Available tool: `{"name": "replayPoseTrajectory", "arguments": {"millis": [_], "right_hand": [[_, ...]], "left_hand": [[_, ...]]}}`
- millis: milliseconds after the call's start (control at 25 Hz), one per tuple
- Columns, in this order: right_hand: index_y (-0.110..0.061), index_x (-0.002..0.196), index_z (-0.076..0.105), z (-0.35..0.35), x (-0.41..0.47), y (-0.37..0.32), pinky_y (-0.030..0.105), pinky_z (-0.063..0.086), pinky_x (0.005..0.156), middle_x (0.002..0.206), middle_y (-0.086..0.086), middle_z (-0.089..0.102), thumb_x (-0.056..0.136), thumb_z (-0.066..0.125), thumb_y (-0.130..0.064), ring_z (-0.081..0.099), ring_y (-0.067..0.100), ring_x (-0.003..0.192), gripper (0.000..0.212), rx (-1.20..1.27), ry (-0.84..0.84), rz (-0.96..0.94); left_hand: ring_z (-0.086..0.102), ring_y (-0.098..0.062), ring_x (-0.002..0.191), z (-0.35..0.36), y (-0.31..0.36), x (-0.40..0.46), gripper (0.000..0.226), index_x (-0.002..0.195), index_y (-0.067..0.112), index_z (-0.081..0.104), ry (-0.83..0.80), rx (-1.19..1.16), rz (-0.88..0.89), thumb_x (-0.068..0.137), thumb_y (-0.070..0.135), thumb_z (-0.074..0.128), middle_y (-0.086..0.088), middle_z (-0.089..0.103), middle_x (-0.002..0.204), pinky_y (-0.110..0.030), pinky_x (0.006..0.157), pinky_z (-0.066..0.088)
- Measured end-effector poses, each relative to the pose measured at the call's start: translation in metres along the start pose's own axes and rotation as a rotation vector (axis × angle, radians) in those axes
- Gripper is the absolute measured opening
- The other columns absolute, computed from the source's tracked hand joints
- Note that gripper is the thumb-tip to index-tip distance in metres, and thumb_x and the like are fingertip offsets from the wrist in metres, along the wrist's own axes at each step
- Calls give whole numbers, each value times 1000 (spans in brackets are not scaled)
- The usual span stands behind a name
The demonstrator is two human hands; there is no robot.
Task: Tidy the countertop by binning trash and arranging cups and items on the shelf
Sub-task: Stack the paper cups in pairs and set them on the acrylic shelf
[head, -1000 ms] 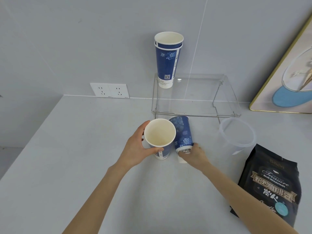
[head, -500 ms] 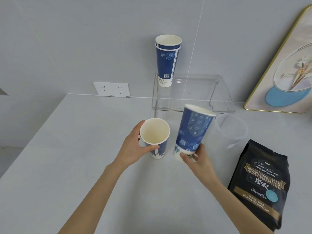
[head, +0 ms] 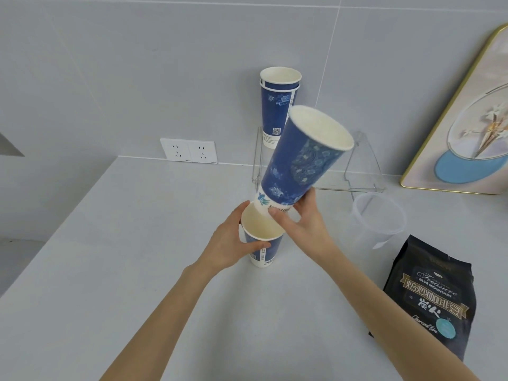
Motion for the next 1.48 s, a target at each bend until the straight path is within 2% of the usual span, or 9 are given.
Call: {"name": "replayPoseTrajectory", "arguments": {"millis": [240,480,600,680,800,1040,1160,1320,1480], "right_hand": [[-20,134,20,17,-14,38,25,42,95,136,-4,39,79,66,-21,42,12,122,72,-59,-139,129],[-33,136,16,8,-22,41,6,32,98,132,-27,32,79,66,-18,33,5,131,77,-44,-141,32],[-36,138,11,9,-20,39,20,26,106,136,-25,30,76,68,-24,31,4,132,85,-93,-171,8],[-34,140,12,11,-20,35,16,26,106,140,-20,27,74,69,-29,29,1,131,87,-167,-201,-25],[-35,135,23,12,-21,22,6,24,104,142,-16,24,76,67,-29,28,2,131,74,-408,-263,-183],[-12,97,65,-2,-21,1,32,48,91,133,5,50,81,64,-15,54,23,115,17,-664,-200,-406],[-11,94,66,-4,-20,-17,37,54,80,119,6,60,81,64,-14,60,26,105,14,-702,-174,-483],[-9,95,64,-17,-10,-57,26,48,82,110,8,62,79,64,-12,60,21,100,16,-643,-82,-593],[-4,97,63,-32,7,-94,33,53,83,108,13,61,80,63,-9,57,15,93,18,-591,-2,-660]], "left_hand": [[48,-9,106,0,4,-3,83,130,30,29,-18,-23,1,62,39,76,7,50,129,-23,85,40],[48,-4,96,-5,7,-6,75,116,42,35,17,-41,34,55,42,79,39,42,98,-1,64,40],[47,-8,108,-2,12,-6,83,120,53,24,-39,-35,68,57,43,77,34,43,112,-8,78,39],[43,-17,120,-1,10,-5,99,135,36,13,-67,16,39,59,45,75,13,42,133,-28,95,43],[37,-18,126,-10,15,-8,101,139,25,7,-46,130,64,64,40,74,1,26,146,-33,103,37],[43,-17,120,-17,53,-28,32,108,22,57,-2,493,462,77,29,64,3,39,140,-28,87,42],[51,-13,104,-30,57,-26,22,95,20,62,49,392,437,75,27,67,6,46,134,-27,83,44],[47,-2,109,-54,82,-15,28,98,20,59,137,284,484,73,27,69,10,48,127,-28,89,45],[43,5,106,-78,116,-2,34,104,24,55,232,222,553,73,30,68,13,42,125,-18,85,44]]}}
Point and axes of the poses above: each hand's wrist, its own x-axis towards the middle knuckle, its own z-axis out of the palm, y = z × x, the point moved 9 cm from there along x, towards the middle knuckle
